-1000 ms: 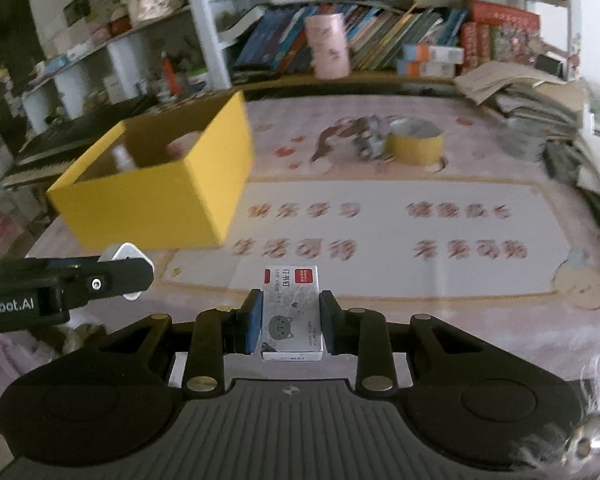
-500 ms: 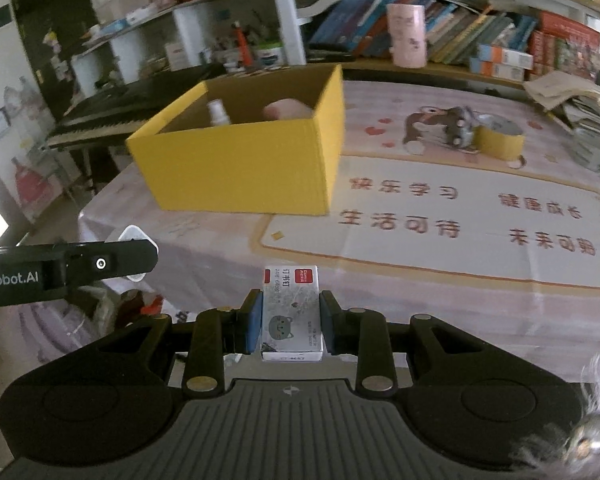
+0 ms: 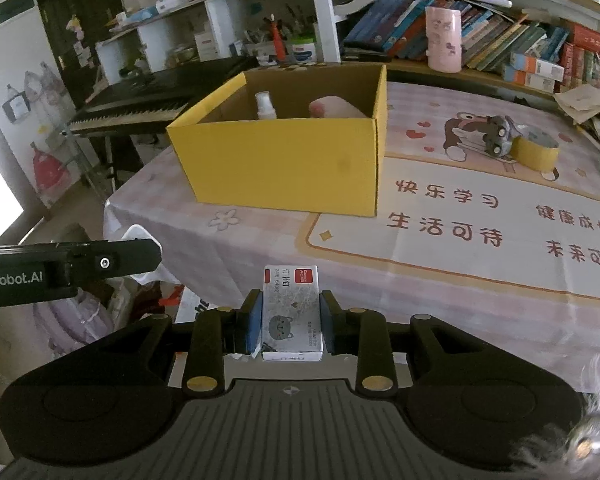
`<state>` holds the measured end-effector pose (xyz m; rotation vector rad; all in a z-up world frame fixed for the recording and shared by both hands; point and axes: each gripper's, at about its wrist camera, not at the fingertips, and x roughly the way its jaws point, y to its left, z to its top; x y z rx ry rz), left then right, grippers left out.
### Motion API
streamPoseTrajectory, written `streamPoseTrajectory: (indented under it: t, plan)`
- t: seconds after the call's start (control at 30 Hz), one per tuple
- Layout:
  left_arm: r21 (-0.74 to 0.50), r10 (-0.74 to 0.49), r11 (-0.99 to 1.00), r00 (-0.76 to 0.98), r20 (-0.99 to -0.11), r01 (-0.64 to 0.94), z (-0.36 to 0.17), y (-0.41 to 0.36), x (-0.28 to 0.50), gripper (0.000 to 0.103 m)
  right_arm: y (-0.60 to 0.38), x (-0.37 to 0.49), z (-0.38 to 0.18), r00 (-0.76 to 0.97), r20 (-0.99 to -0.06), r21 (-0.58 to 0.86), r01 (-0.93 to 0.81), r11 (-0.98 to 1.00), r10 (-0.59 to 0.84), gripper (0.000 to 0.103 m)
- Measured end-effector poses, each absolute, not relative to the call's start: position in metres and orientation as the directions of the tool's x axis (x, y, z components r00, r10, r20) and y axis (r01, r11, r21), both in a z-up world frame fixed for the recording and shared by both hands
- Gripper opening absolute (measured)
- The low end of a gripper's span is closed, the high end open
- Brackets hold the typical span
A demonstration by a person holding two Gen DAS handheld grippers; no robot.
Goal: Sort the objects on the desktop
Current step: 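Carry the printed box and white cube charger toward the yellow box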
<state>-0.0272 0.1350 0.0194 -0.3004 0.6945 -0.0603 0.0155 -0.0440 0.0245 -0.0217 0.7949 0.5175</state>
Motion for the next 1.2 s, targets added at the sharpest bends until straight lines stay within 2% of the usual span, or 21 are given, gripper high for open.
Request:
streamPoseTrajectory:
  t: [0.3,0.57,1.2]
  plan:
    - [-0.309,-0.184,0.951,0.757,-0.627,-0.025,0.017,0.131,-0.015,0.041,-0.042,0.024,0.024,0.561,-0.708,0.157,-0.466,0.871,0.428,0.027]
    - [-0.317,-0.148,0.945,0.769,-0.621,-0.074,0.018,0.139,-0.001,0.041,-0.033,0.046,0.026,0.547,-0.708,0.141,-0.511,0.848,0.447,0.027]
    - [-0.244,0.014,0.956,0.854,-0.521,-0.165,0.053,0.165,0.085,0.041,-0.019,0.158,0.078,0.626,-0.56,0.112,-0.592,0.798,0.543,0.027]
